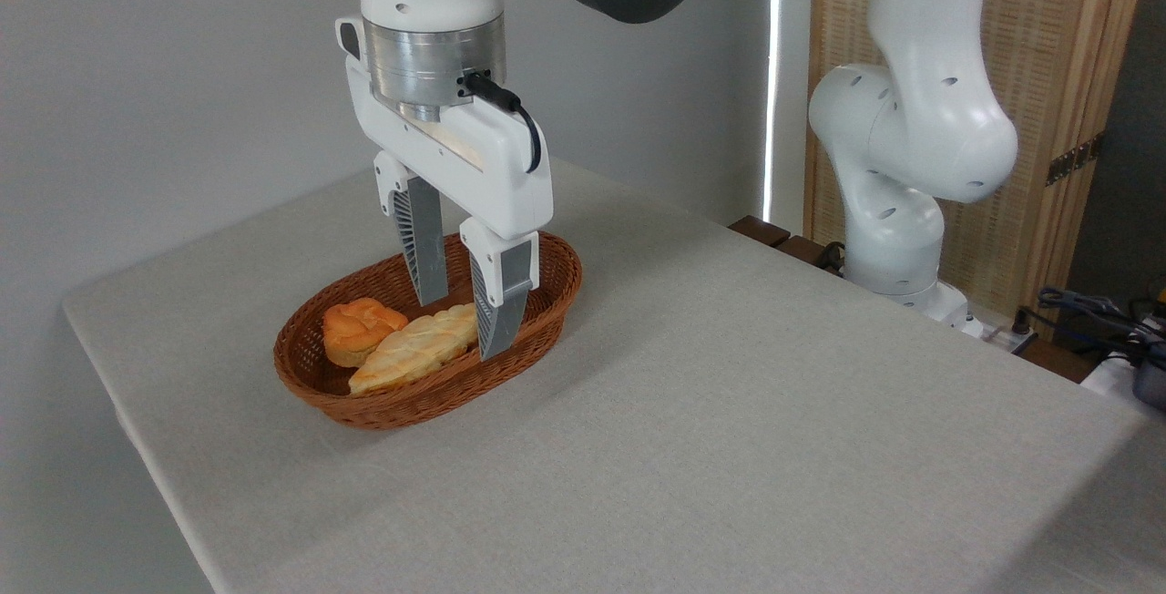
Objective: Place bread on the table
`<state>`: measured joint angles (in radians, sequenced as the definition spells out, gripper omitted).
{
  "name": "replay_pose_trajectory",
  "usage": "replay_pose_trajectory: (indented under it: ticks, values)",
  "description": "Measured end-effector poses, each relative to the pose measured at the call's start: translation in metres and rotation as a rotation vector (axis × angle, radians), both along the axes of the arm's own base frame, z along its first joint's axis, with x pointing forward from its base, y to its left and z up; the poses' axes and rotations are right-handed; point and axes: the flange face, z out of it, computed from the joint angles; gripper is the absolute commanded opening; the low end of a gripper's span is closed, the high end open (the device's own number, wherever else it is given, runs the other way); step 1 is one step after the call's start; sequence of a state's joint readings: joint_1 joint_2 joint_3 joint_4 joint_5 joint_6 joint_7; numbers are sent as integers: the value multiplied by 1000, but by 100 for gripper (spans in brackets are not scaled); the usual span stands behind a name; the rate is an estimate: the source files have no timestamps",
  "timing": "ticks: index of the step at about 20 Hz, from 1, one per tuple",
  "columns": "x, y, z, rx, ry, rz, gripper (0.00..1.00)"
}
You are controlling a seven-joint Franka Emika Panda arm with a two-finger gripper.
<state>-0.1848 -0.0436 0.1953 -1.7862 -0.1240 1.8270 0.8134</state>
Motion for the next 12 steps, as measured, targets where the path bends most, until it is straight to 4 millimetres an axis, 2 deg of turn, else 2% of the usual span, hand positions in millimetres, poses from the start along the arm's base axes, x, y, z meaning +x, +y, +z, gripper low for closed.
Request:
replay_pose_trajectory:
  ticks: [12]
  values:
    - [0,1,0,-1,0,1,100]
